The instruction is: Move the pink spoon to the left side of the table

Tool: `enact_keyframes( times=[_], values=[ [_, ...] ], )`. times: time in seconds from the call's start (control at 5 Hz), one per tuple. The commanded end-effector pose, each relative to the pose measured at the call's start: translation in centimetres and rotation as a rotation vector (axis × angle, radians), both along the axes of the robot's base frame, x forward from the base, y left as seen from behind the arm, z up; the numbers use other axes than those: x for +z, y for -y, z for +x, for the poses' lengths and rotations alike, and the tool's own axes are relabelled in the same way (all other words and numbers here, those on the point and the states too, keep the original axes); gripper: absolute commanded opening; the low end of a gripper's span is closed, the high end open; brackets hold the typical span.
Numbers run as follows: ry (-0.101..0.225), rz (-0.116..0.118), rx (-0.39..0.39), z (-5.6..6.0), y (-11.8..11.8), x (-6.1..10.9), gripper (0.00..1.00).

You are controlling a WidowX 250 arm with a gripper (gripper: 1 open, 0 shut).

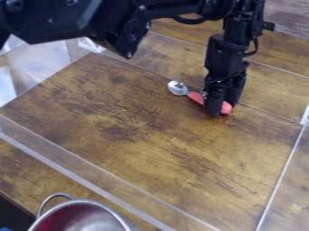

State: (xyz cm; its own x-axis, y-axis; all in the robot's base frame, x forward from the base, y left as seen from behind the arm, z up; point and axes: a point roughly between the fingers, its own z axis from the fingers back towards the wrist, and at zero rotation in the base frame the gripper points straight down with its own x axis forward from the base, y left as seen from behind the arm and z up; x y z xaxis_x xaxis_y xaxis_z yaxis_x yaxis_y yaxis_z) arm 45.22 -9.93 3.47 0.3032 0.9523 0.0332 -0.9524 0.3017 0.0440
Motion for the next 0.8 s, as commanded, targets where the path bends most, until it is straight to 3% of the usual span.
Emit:
enact_keyframes(
  times=[0.0, 0.2, 0.4, 0.6],
  values=[
    [0.046, -0.004, 0.029, 0.83, 0.56, 2.24, 0.00],
    [0.026, 0.000, 0.059, 0.76, 0.12, 2.33, 1.00],
    [0.005, 0.006, 0.089, 0.92, -0.30, 2.37, 1.00],
    [-0.016, 0.007, 0.030, 0.97, 0.04, 1.94, 0.00]
  ],
)
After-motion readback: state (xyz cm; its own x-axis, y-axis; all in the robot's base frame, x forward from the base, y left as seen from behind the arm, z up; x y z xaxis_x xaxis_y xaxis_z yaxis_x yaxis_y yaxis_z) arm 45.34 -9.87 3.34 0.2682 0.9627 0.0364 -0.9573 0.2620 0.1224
